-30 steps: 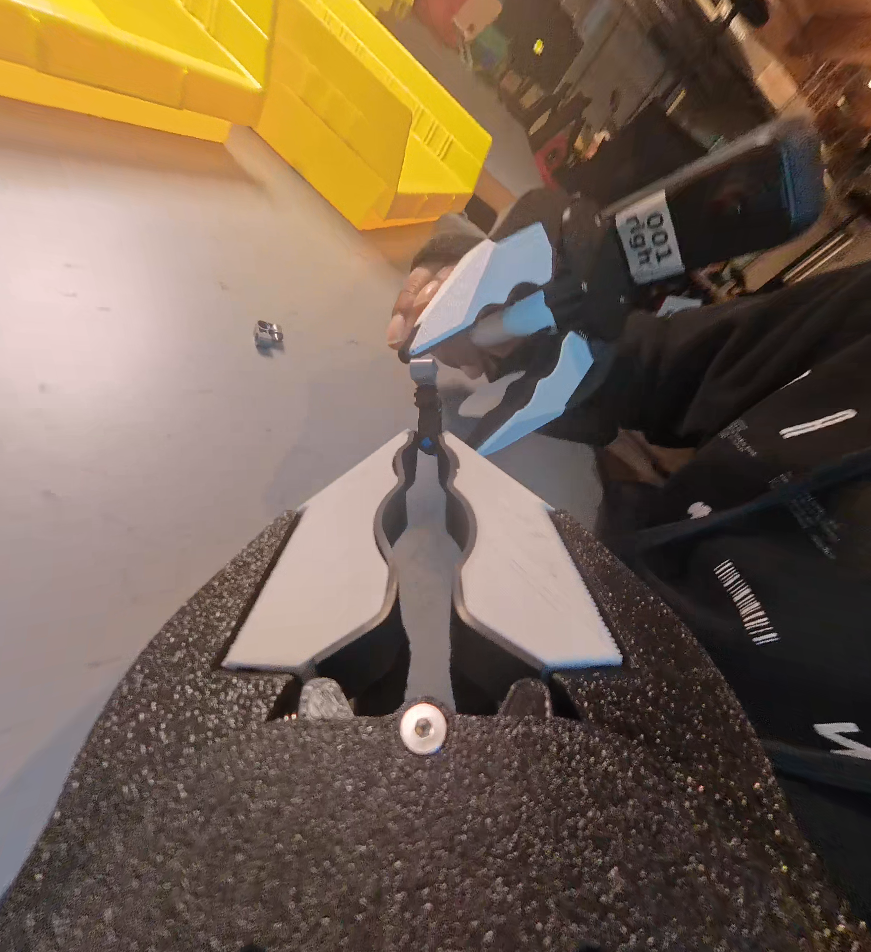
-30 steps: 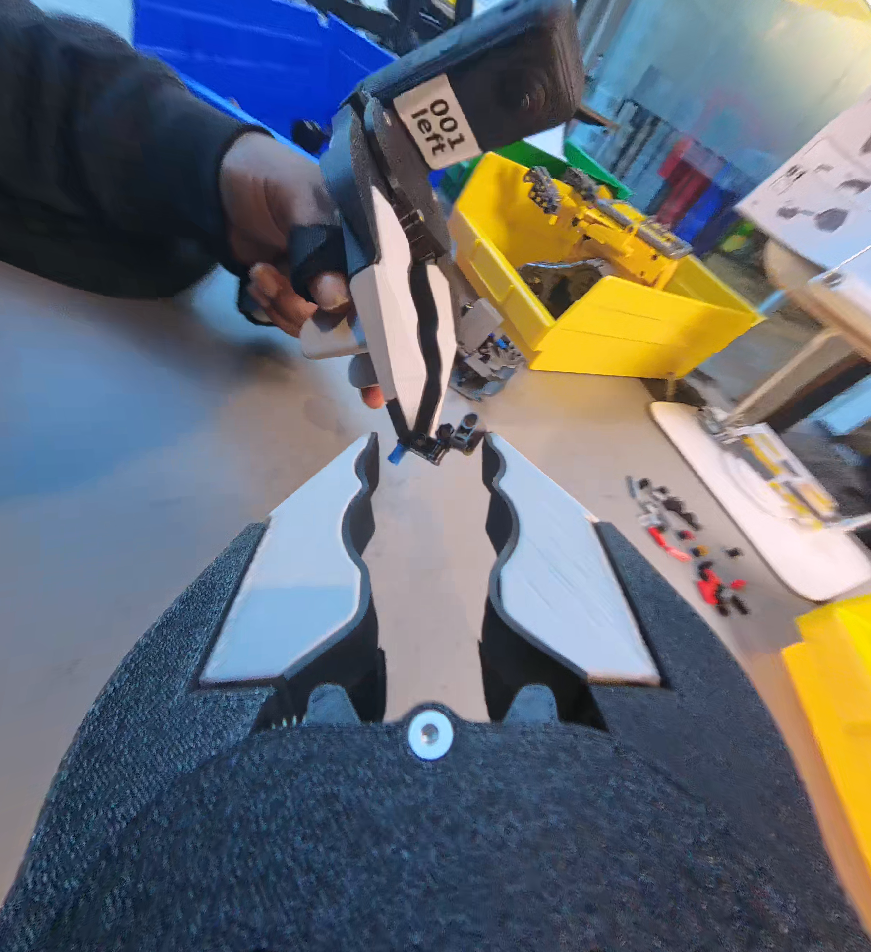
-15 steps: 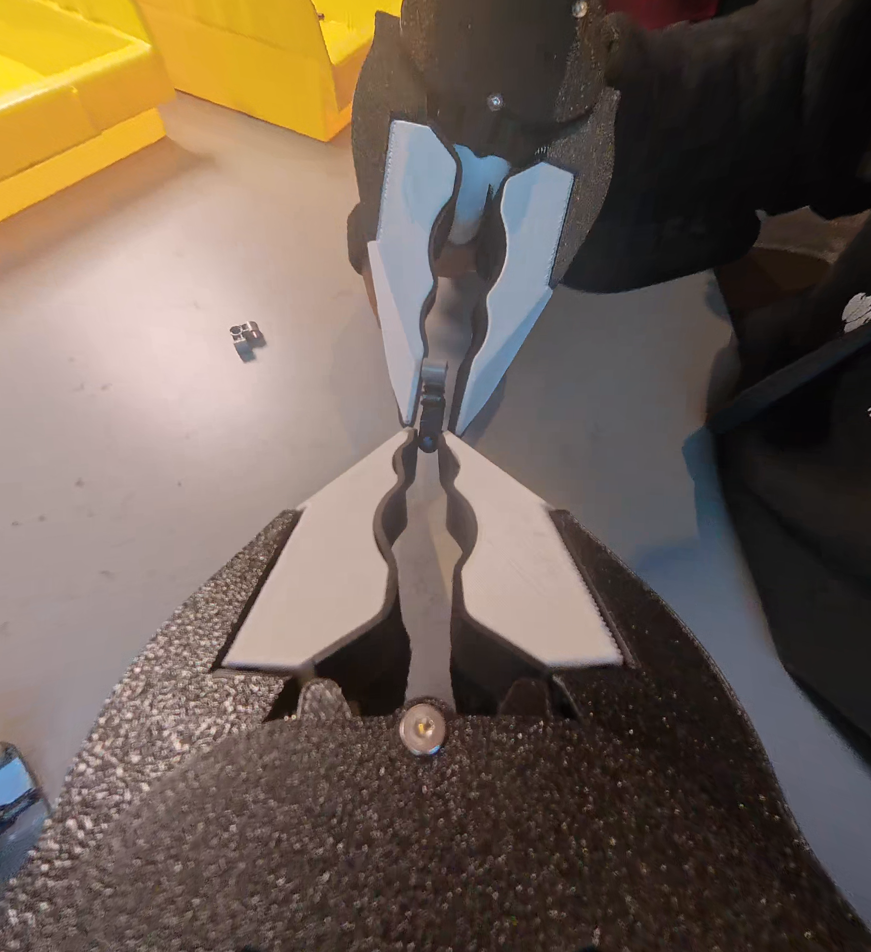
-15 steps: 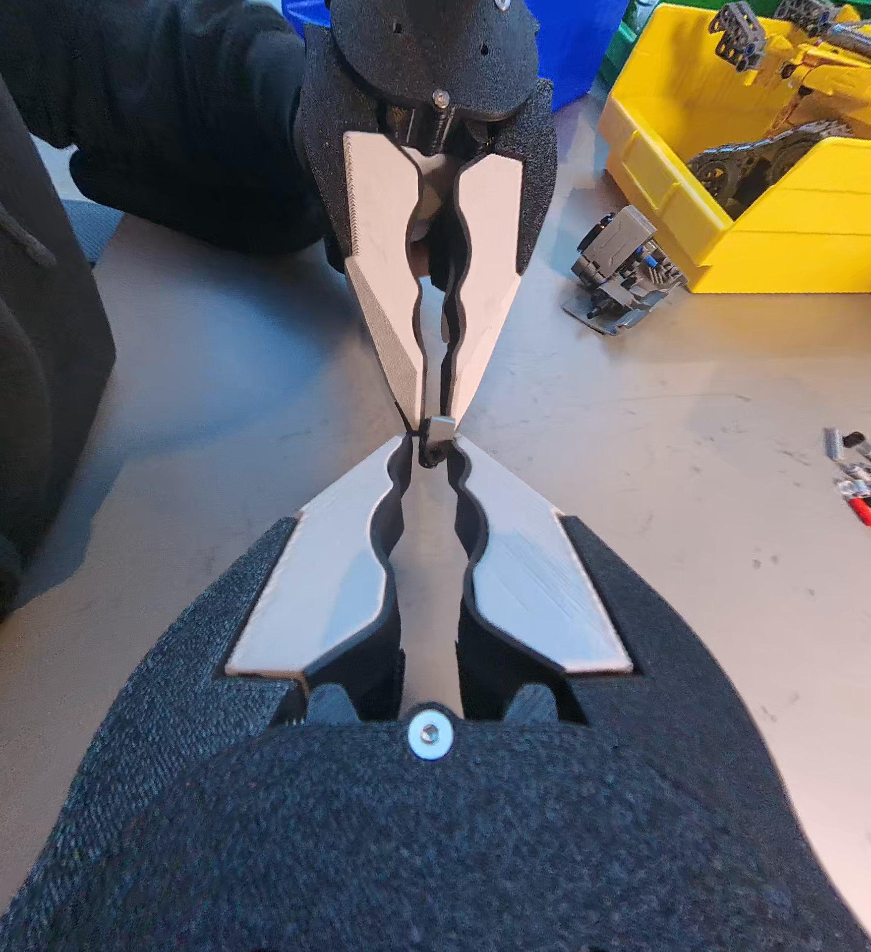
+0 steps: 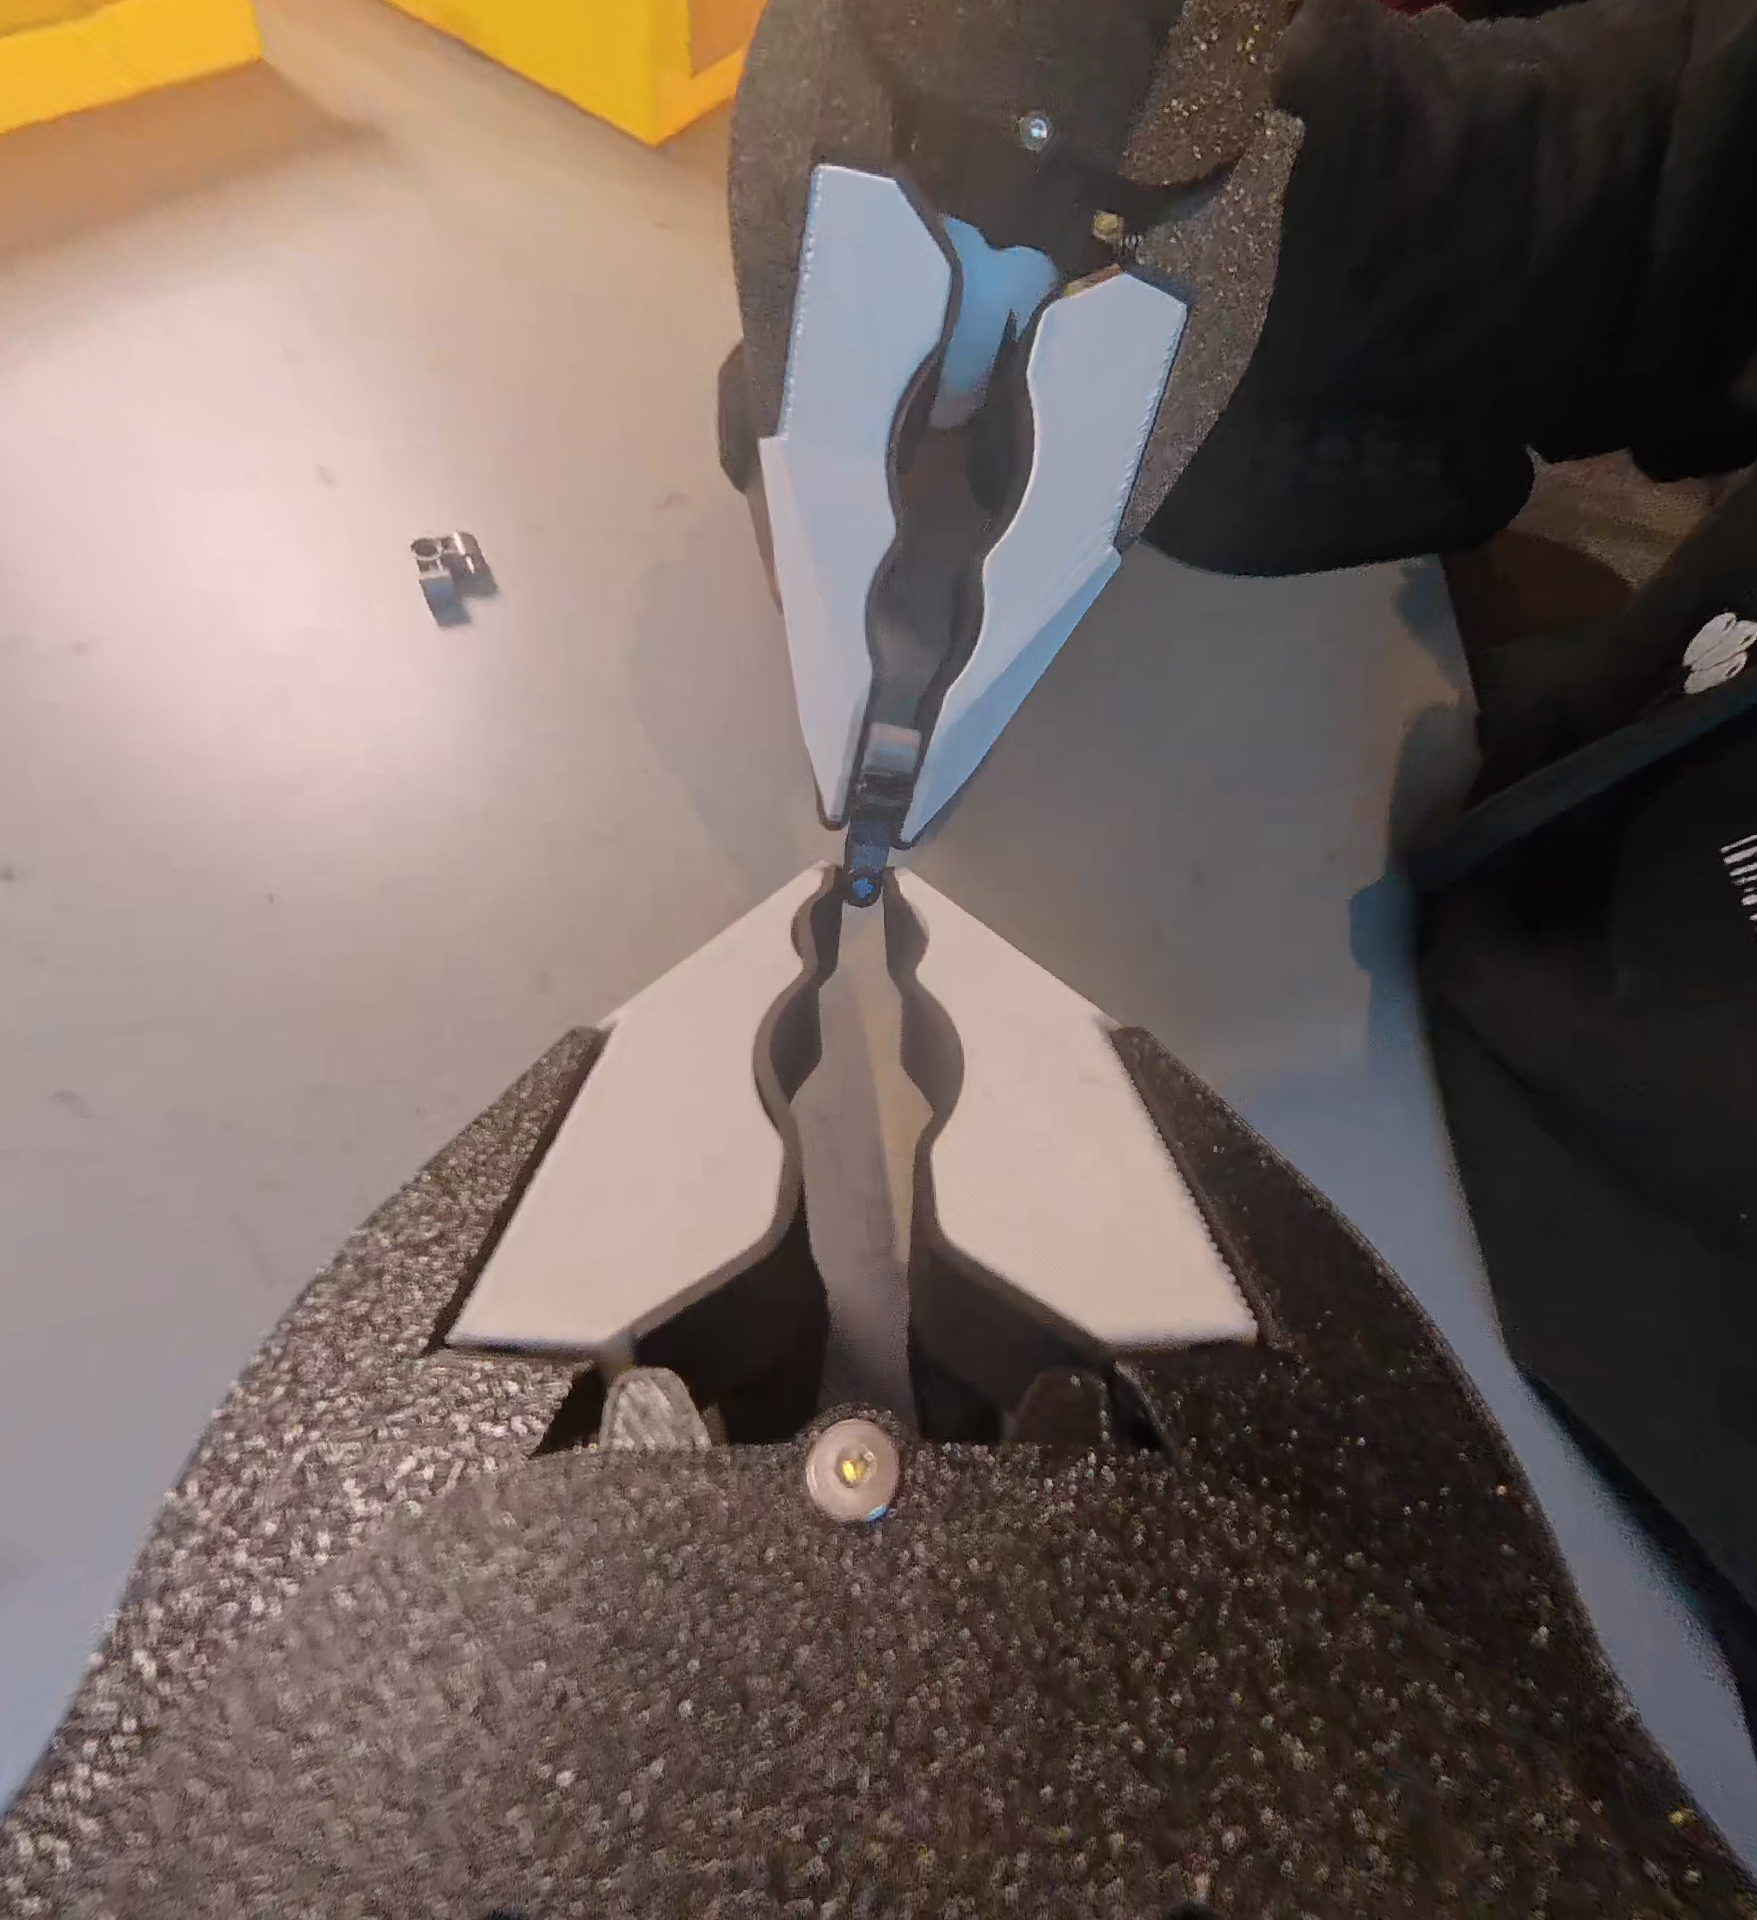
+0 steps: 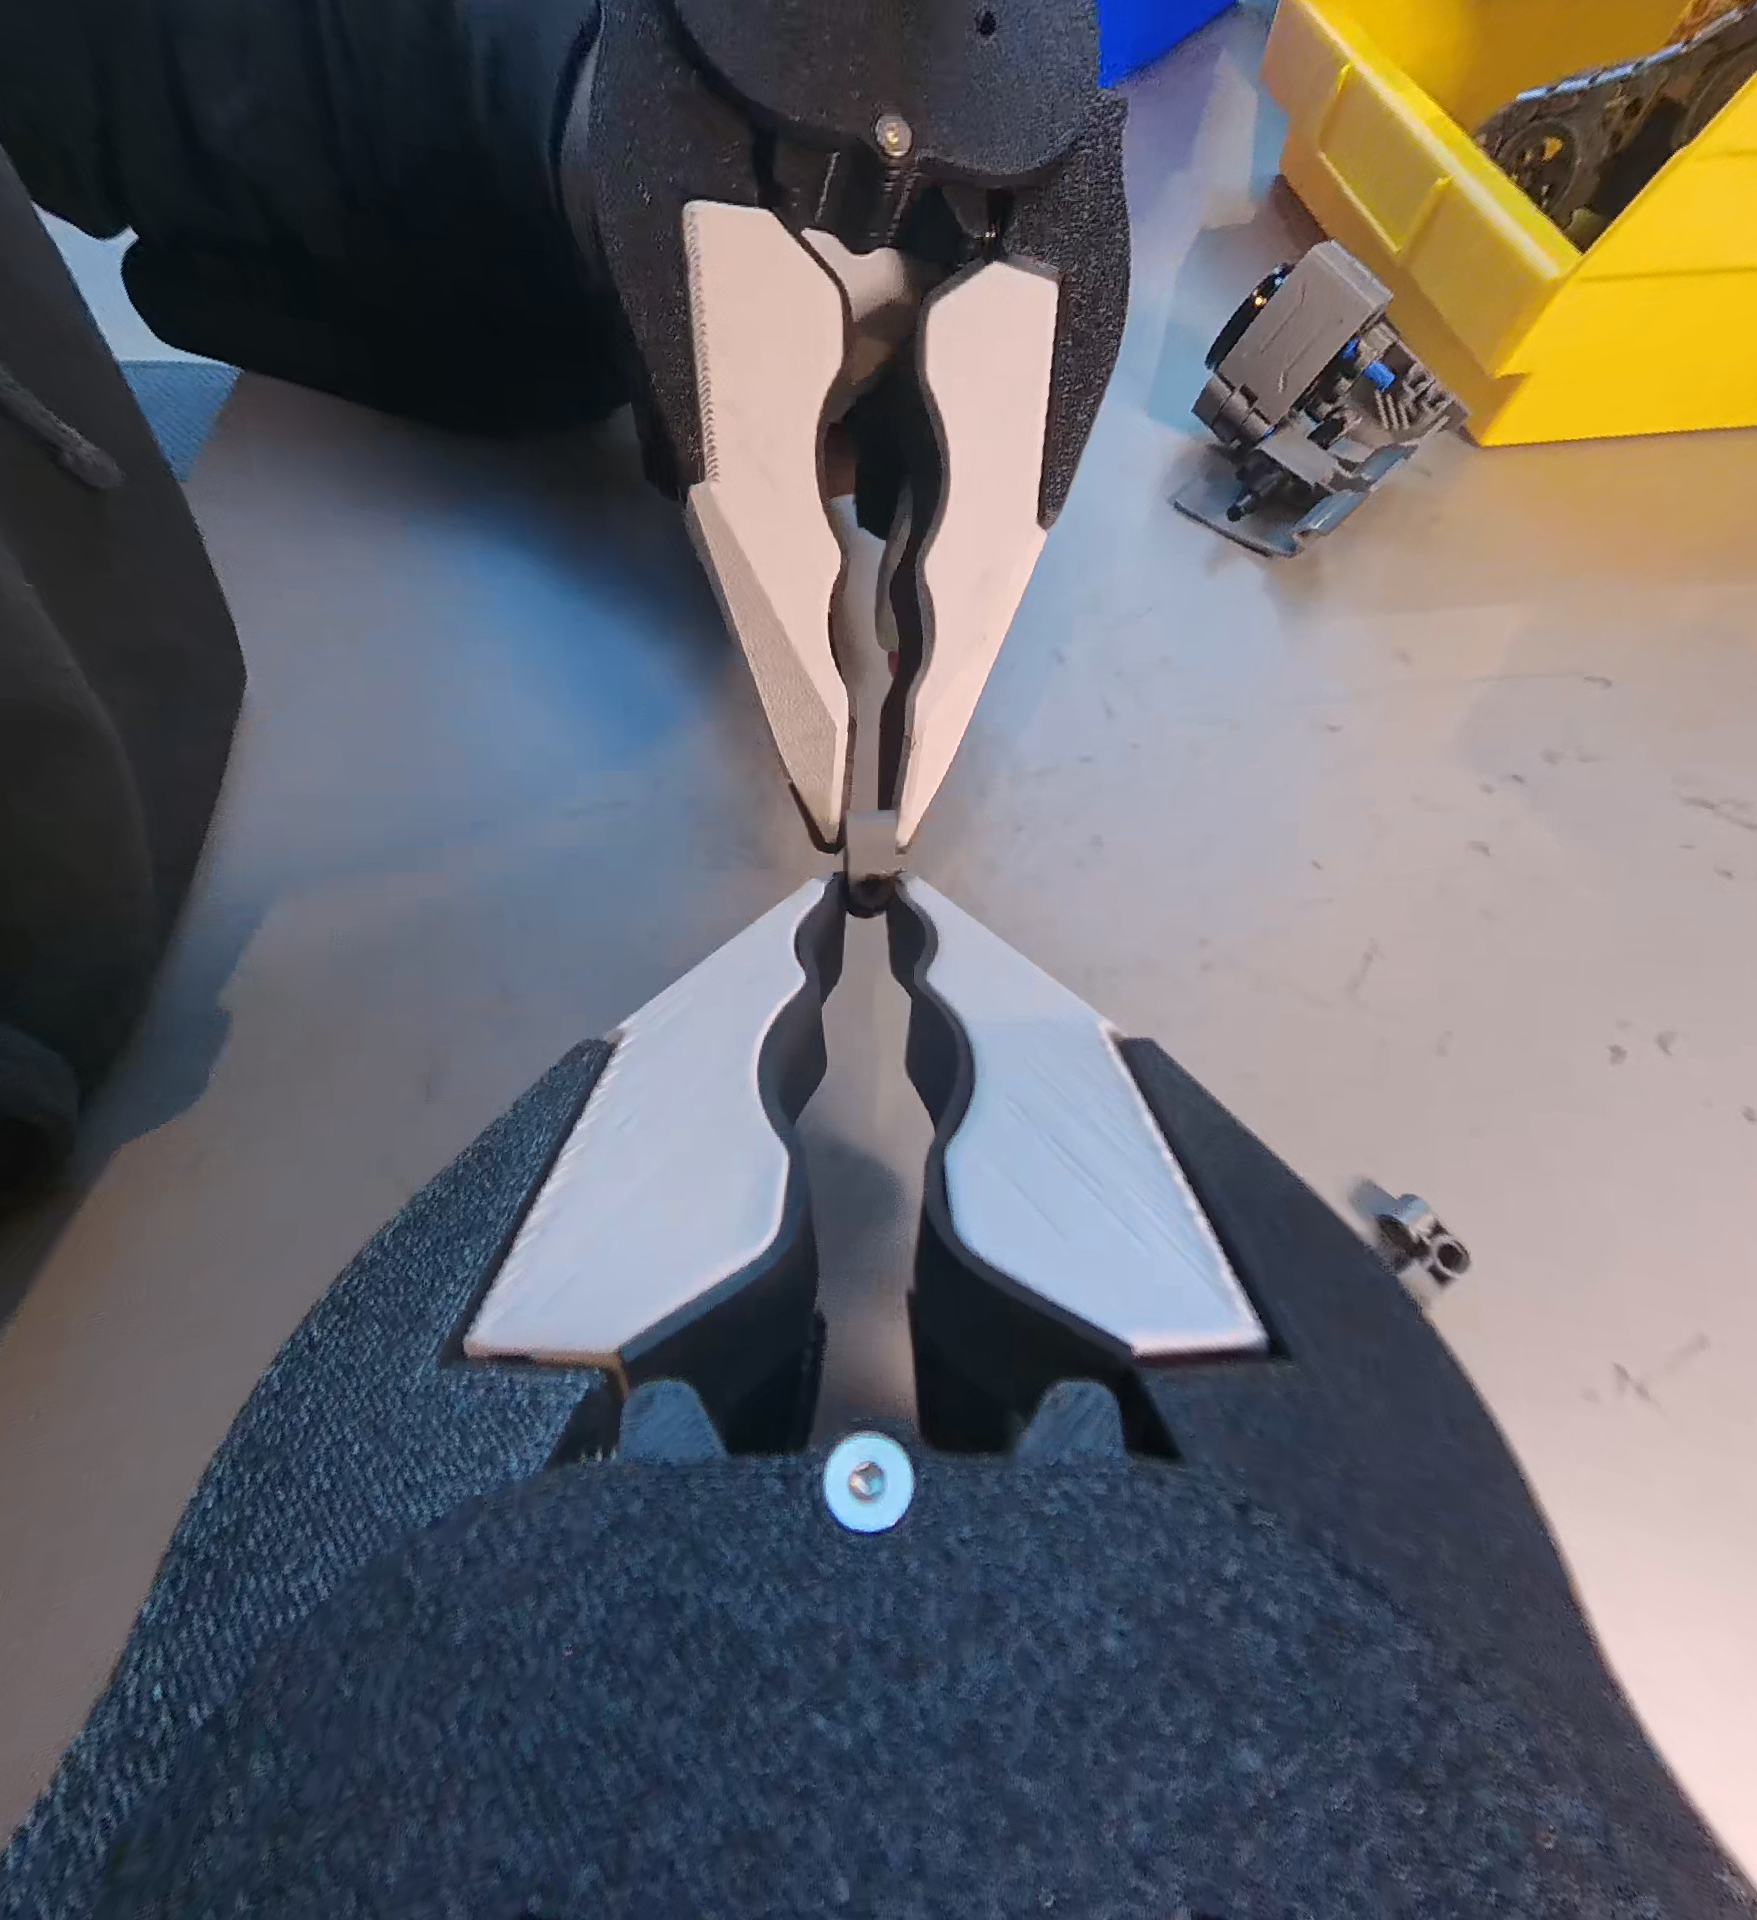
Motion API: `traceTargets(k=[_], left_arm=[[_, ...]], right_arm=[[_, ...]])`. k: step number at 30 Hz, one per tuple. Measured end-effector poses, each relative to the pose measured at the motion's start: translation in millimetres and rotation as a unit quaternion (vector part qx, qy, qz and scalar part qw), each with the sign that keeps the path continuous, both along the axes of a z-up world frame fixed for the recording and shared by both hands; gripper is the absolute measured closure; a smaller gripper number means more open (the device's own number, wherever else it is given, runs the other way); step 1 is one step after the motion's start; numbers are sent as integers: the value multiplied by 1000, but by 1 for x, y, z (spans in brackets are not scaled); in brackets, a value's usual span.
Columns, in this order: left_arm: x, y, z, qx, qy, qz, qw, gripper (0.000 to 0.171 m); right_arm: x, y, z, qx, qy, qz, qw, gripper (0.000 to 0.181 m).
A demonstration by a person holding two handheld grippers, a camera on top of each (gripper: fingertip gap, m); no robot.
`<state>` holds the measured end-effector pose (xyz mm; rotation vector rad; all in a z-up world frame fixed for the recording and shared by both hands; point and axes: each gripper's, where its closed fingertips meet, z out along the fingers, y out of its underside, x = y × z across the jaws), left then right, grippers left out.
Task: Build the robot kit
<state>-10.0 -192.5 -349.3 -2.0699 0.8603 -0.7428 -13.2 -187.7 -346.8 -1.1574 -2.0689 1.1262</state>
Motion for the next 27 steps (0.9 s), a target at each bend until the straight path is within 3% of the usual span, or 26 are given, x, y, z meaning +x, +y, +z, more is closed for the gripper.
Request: traceTargets(k=[7,13,18,27], left_arm=[[-6,2,-6,-22,-3,17,1000,166],[-37,27,10,18,-25,112,993,148],[-53,39,24,47,-63,160,984,144],[-56,41,24,44,-72,168,982,142]], right_arm=[[4,5,-7,3,-30,-7,1000,174],[23,39,-20,41,-85,-43,995,174],[30,54,-22,45,-102,-74,991,174],[29,61,-20,10,-105,-97,990,173]])
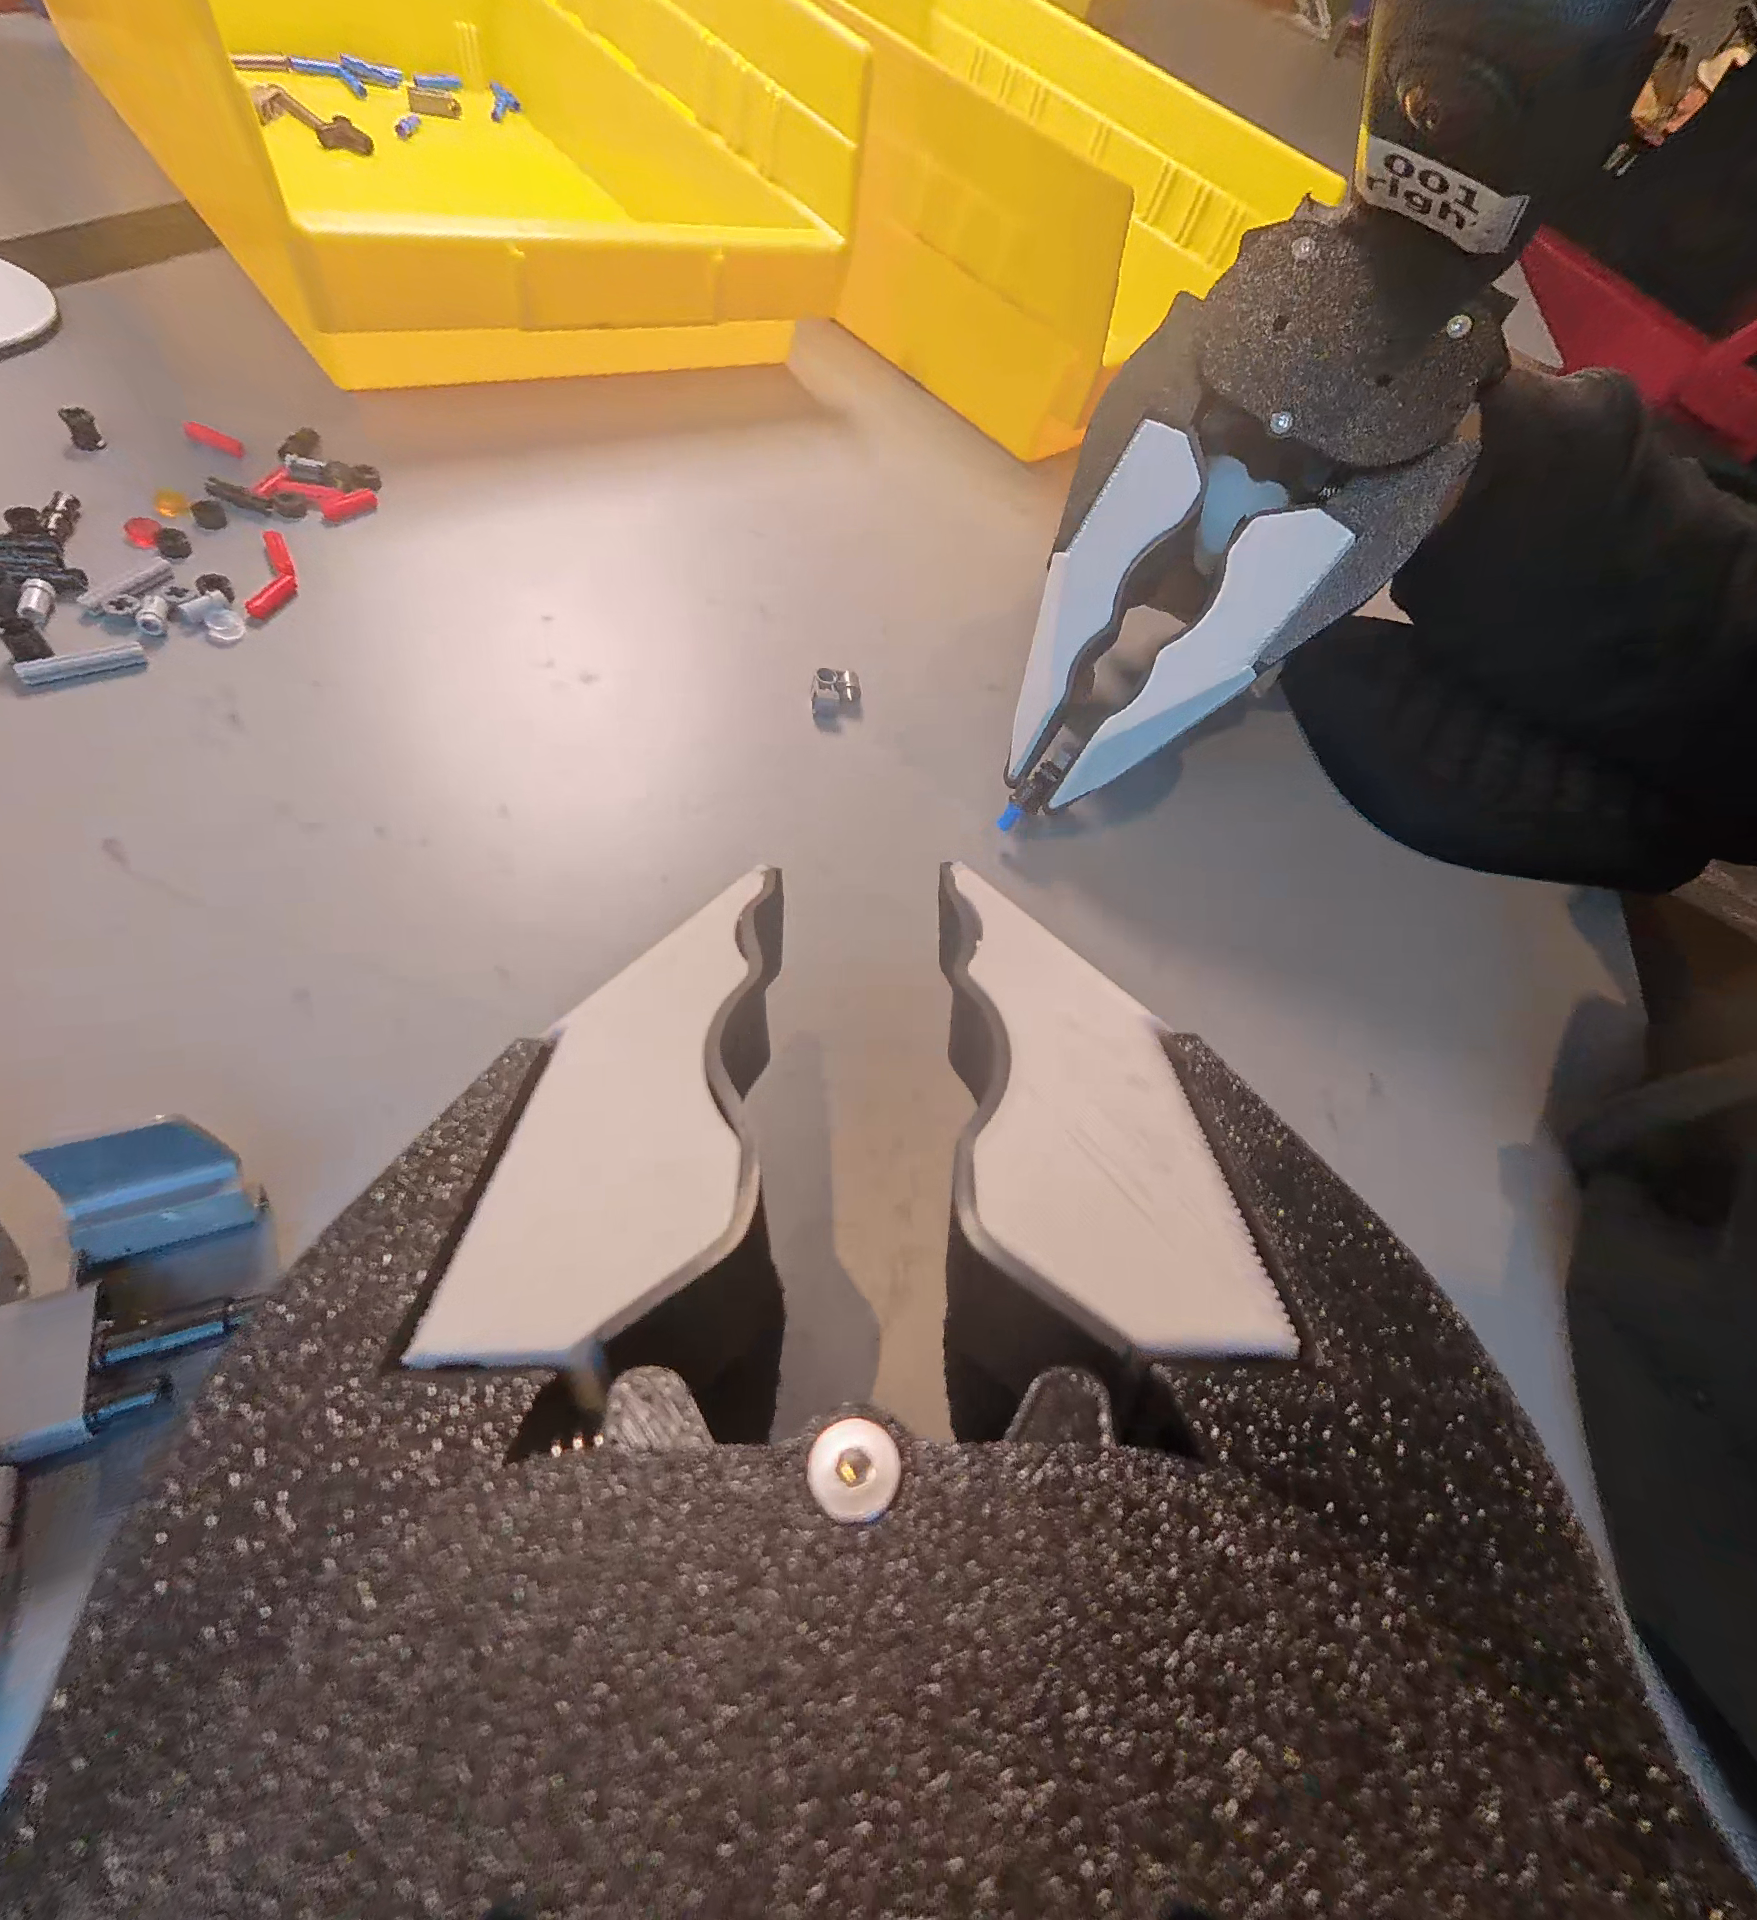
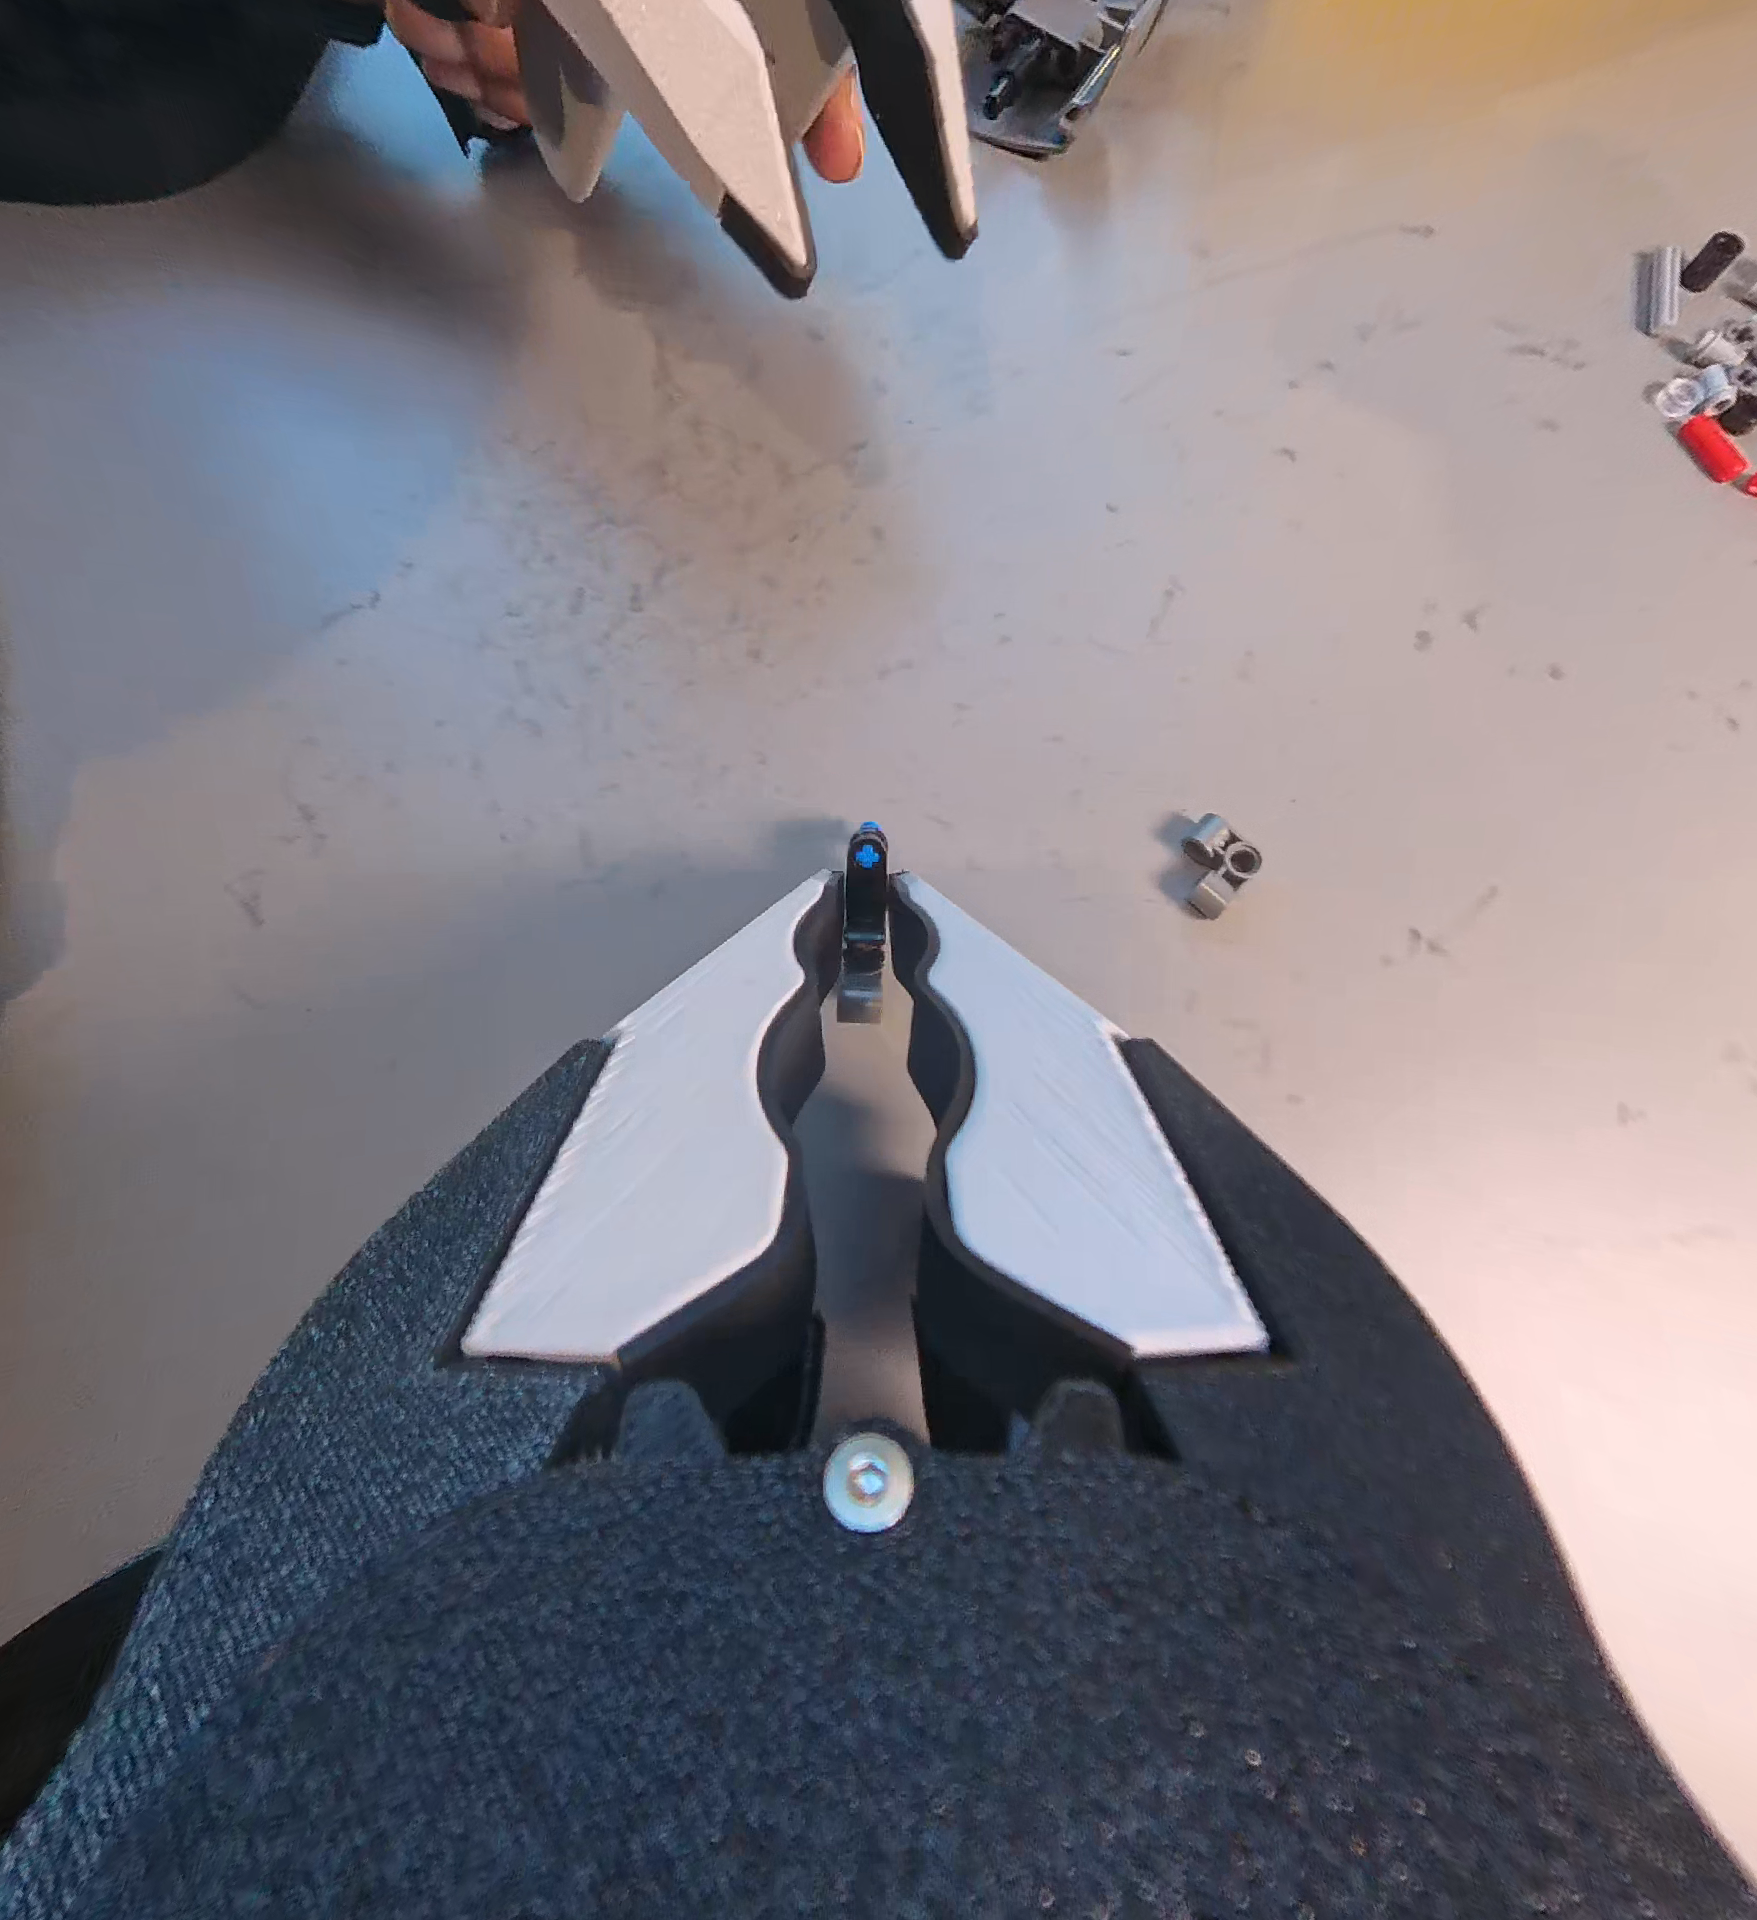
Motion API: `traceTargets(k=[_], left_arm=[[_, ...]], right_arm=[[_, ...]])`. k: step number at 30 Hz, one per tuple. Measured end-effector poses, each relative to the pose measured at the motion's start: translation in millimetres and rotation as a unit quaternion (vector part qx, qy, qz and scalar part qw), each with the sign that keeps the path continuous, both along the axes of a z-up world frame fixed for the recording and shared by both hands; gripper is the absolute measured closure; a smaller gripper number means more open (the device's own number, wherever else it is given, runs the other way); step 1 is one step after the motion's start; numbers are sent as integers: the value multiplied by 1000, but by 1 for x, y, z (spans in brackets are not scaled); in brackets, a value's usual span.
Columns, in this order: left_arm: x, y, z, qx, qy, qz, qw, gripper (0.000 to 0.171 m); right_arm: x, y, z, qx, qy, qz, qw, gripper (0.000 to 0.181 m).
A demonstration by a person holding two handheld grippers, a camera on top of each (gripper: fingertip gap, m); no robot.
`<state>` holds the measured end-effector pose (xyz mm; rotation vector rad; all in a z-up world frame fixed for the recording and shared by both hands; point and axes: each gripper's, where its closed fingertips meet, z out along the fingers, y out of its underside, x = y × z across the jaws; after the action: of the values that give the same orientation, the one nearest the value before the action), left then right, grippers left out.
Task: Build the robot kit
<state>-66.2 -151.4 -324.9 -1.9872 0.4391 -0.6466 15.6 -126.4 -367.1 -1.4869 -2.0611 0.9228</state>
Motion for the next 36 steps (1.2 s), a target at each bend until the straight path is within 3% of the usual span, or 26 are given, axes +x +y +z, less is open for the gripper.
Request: traceTargets(k=[9,17,22,25,31,36], left_arm=[[13,4,-10,7,64,-20,998,143],[57,73,-36,-33,142,-106,984,145],[66,87,-48,-40,203,-148,967,158],[62,75,-47,-37,217,-176,959,164],[55,-10,-40,-54,193,-329,923,165],[40,-44,-45,-44,218,-368,903,165]], right_arm=[[-1,0,-1,7,-3,1,1000,173],[1,-1,-2,27,-2,10,1000,174],[8,5,-1,24,-1,8,1000,174],[10,8,0,17,2,4,1000,174],[12,0,0,15,0,27,1000,174],[9,-6,1,8,5,37,999,174]])
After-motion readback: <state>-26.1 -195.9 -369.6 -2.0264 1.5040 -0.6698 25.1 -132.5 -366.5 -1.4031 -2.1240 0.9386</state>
